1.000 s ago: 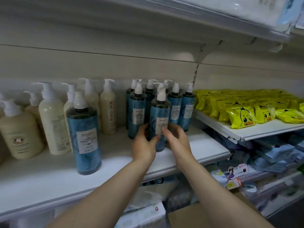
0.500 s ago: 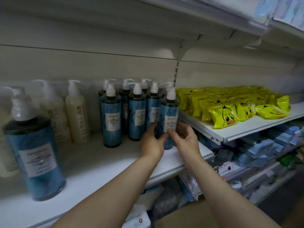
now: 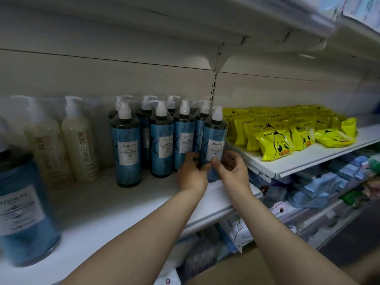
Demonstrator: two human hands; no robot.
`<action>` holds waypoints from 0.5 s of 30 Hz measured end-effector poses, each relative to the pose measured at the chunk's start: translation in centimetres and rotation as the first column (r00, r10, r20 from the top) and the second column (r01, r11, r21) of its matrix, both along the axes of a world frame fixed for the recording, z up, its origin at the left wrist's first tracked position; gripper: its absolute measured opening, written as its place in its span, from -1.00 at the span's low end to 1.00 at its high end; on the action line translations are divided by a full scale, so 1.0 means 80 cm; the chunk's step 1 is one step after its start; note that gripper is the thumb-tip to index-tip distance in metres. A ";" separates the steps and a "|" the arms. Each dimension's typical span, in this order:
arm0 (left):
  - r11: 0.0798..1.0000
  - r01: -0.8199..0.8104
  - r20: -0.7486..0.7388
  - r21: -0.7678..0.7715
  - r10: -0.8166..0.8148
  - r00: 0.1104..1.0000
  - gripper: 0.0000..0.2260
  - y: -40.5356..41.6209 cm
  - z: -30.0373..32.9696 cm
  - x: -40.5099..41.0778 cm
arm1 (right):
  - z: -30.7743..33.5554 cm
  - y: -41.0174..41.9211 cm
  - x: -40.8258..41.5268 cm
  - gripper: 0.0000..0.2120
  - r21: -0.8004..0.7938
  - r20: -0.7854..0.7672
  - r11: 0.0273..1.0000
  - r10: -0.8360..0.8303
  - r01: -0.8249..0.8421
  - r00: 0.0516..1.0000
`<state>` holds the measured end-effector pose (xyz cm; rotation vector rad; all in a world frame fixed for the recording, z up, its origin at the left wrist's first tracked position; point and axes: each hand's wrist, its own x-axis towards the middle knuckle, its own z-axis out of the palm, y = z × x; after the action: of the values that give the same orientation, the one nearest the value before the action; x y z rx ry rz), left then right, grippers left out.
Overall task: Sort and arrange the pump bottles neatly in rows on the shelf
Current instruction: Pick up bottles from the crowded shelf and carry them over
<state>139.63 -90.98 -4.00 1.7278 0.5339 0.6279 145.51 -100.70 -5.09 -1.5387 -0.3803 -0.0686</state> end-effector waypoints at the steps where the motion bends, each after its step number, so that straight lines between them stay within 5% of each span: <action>1: 1.000 -0.003 -0.006 0.008 0.003 1.000 -0.70 0.000 -0.001 0.003 | 0.000 0.000 0.001 -0.61 -0.006 0.000 1.000 -0.006 0.006 1.000; 15: 0.999 -0.041 -0.016 -0.030 0.041 0.999 -0.69 -0.011 0.000 -0.002 | 0.002 0.002 -0.007 -0.55 -0.103 -0.026 0.991 -0.091 0.088 0.995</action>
<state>139.49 -91.83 -4.00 1.6978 0.5883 0.6329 144.98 -100.56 -4.97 -1.6556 -0.2940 -0.0972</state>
